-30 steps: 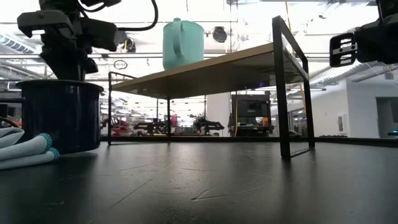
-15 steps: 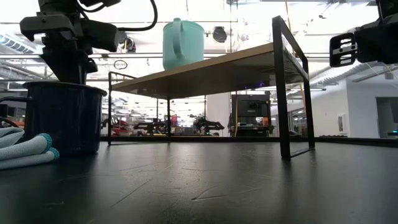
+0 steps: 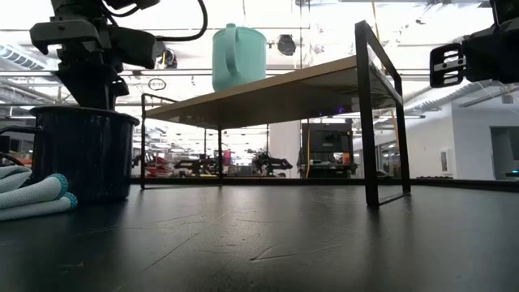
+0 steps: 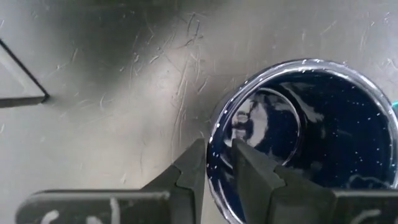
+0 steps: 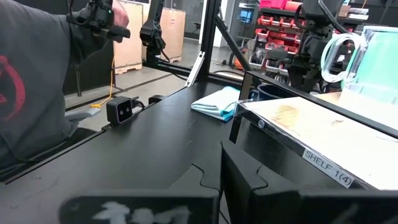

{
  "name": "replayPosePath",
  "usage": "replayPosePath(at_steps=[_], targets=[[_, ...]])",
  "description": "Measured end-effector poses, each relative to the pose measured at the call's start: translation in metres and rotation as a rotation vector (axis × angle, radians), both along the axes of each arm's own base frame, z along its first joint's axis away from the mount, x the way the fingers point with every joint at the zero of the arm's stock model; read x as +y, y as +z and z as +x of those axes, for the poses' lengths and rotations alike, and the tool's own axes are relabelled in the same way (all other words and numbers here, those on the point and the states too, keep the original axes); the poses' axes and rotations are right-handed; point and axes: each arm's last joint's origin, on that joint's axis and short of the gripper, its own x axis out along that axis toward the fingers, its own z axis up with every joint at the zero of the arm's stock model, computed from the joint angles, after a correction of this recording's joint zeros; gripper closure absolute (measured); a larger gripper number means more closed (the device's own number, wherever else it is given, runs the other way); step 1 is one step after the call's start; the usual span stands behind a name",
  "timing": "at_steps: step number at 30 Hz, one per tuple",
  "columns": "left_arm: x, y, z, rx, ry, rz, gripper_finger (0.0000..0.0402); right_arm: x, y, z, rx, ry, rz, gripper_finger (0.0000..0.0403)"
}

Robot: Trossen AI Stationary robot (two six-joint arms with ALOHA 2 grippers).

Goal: Stack small to large cups/mugs on shelf
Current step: Put the dark blue mug on the shelf

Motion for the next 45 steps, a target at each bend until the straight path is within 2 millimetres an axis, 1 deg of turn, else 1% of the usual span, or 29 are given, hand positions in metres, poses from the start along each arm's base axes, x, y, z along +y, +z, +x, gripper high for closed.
replayPosePath(at_steps=[13, 22, 35, 40, 45], targets=[[0.0, 0.001, 0.003, -0.032, -0.041, 0.009, 0.0318, 0.0, -0.001, 0.0, 0.007, 0.0, -0.003, 0.0403], [0.0, -0.001, -0.002, 0.027, -0.03, 0.014, 0.0318, 0.0, -0.001, 0.0, 0.013, -0.001, 0.01, 0.0403], [0.0, -0.001, -0.002, 0.027, -0.036, -0.001, 0.032, 0.0, -0.001, 0.0, 0.013, -0.001, 0.011, 0.0403], [-0.001, -0.005, 0.0, 0.049, -0.036, 0.001, 0.0333, 0.0, -0.001, 0.0, 0.013, -0.001, 0.011, 0.0403], [-0.002, -0.017, 0.007, 0.106, -0.055, 0.006, 0.0361, 0.0, -0.001, 0.0, 0.012, -0.001, 0.011, 0.0403]])
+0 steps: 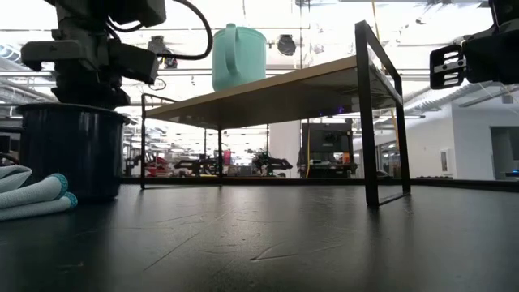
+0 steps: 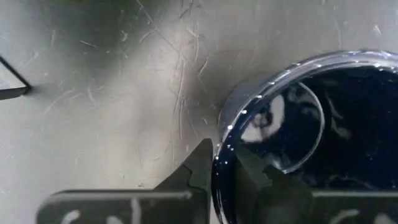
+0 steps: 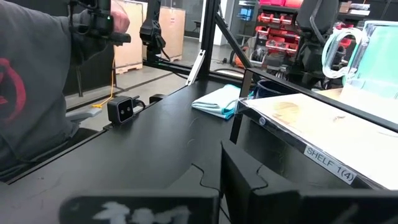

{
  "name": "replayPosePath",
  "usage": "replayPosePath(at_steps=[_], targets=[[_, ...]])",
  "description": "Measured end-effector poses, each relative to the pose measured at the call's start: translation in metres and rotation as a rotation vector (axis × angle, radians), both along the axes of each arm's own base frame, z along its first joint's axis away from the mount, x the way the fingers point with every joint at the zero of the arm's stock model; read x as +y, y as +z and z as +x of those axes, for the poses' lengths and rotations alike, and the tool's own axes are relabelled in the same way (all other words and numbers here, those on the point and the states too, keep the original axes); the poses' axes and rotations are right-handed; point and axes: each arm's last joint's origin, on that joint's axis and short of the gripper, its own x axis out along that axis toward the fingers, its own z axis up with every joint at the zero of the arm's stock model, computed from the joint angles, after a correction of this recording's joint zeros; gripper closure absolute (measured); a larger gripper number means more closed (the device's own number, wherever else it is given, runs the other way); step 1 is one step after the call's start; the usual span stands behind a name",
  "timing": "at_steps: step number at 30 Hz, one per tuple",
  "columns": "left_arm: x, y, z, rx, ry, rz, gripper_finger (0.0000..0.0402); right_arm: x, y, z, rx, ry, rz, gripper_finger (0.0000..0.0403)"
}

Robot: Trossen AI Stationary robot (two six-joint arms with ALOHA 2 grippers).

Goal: Stack small to large cups/mugs on shelf
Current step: Put the dark blue mug on the shelf

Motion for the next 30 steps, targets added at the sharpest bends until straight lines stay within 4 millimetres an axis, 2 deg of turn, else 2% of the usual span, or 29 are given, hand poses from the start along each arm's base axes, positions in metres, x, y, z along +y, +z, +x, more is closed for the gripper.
replayPosePath(at_steps=[4, 19, 30], targets=[[-0.001, -0.003, 0.003, 0.016, -0.015, -0.012, 0.0382, 0.0, 0.0, 0.0, 0.003, 0.0, 0.006, 0.0403], [0.0, 0.0, 0.001, -0.002, -0.054, -0.016, 0.0383, 0.0, 0.0, 0.0, -0.001, 0.003, 0.006, 0.0403], [0.004, 0.031, -0.017, -0.146, -0.045, -0.016, 0.0386, 0.001, 0.001, -0.001, -0.004, 0.052, 0.009, 0.0403]])
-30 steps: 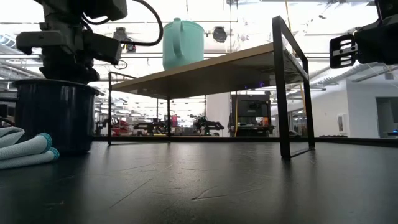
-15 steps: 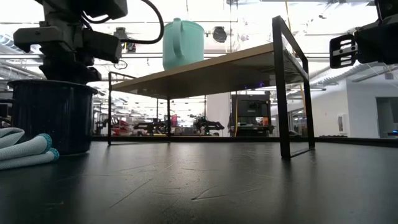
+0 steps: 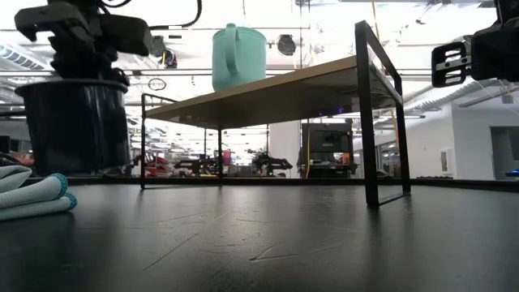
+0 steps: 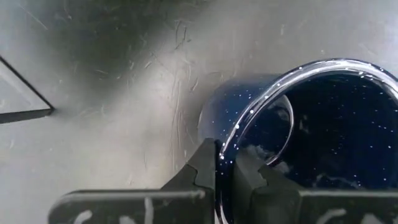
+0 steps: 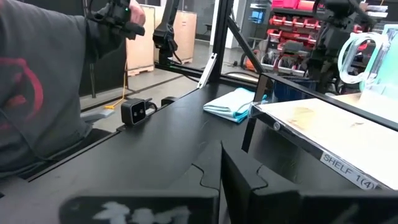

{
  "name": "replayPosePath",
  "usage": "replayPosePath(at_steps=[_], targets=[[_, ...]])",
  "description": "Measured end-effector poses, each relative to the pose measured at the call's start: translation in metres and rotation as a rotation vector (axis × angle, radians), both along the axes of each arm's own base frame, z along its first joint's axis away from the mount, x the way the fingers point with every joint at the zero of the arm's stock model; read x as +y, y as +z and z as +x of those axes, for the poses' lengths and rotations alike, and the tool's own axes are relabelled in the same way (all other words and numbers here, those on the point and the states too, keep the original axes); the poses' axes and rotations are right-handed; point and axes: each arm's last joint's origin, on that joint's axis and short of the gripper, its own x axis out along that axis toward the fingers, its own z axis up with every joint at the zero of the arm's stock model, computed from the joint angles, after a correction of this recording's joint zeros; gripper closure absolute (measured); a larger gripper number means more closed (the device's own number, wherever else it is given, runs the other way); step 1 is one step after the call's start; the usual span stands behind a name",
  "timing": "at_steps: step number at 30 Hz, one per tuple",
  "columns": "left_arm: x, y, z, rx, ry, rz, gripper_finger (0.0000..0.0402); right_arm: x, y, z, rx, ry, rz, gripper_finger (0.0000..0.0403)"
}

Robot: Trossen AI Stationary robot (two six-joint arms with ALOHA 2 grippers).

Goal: Stack small to large cups/mugs on shelf
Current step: Put the dark blue mug on the shelf

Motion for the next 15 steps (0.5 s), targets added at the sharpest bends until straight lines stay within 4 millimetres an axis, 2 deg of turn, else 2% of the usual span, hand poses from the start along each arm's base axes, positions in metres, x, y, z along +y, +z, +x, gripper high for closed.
replayPosePath(at_steps=[5, 11, 15], targets=[[0.001, 0.008, -0.006, -0.037, 0.008, -0.007, 0.0386, 0.0, 0.0, 0.0, -0.001, 0.0, -0.003, 0.0403], [0.008, 0.015, -0.008, 0.011, 0.069, -0.028, 0.0386, 0.0, 0.0, 0.0, -0.002, 0.0, -0.003, 0.0403], [0.009, 0.029, -0.004, -0.013, 0.059, -0.038, 0.0386, 0.0, 0.0, 0.0, -0.003, 0.0, -0.006, 0.0403]])
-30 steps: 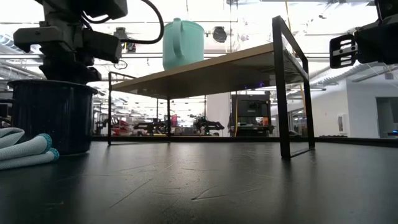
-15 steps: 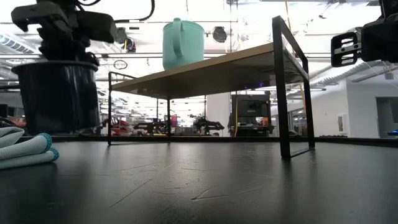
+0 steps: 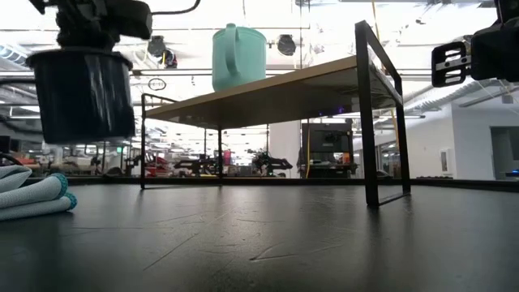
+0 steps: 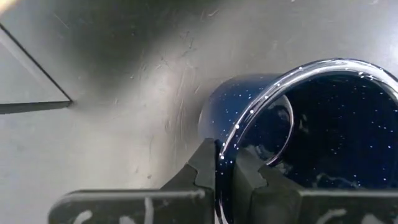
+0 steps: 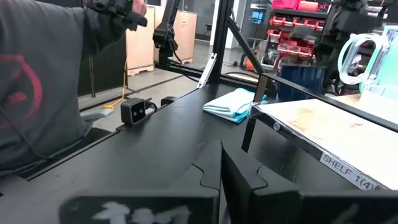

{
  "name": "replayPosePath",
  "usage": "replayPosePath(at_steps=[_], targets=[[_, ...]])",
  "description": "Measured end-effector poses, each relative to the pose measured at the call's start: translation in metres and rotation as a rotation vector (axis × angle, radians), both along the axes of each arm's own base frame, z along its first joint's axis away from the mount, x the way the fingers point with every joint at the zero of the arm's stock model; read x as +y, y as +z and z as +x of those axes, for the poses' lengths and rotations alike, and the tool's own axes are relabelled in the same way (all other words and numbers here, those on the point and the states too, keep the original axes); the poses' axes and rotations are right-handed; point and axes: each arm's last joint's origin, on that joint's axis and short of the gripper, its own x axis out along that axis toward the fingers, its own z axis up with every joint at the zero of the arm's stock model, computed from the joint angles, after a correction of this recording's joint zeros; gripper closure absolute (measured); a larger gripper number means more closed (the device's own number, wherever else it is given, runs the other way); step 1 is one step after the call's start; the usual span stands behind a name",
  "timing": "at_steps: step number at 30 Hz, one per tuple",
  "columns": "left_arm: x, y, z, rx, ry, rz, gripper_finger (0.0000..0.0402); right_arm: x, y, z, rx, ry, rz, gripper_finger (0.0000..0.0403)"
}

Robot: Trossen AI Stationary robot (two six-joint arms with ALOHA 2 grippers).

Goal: Stack small to large cups/mugs on shelf
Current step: Put the dark blue mug on the shelf

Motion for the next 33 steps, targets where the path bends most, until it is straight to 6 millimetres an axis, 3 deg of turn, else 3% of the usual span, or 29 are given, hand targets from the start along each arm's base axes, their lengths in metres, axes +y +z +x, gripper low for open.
replayPosePath(at_steps=[6, 13, 21, 33], targets=[[0.002, 0.034, 0.003, -0.038, -0.005, 0.014, 0.0386, 0.0, 0.0, 0.0, 0.0, 0.0, 0.0, 0.0403], [0.017, 0.068, 0.01, -0.014, 0.102, 0.07, 0.0386, 0.0, 0.0, 0.0, 0.0, 0.0, -0.001, 0.0403], [0.033, 0.086, 0.016, 0.031, 0.121, 0.056, 0.0386, 0.0, -0.001, 0.0, 0.004, 0.001, -0.007, 0.0403], [0.064, 0.12, 0.02, -0.071, 0.215, 0.0, 0.0386, 0.0, 0.0, 0.0, -0.002, 0.001, -0.011, 0.0403]])
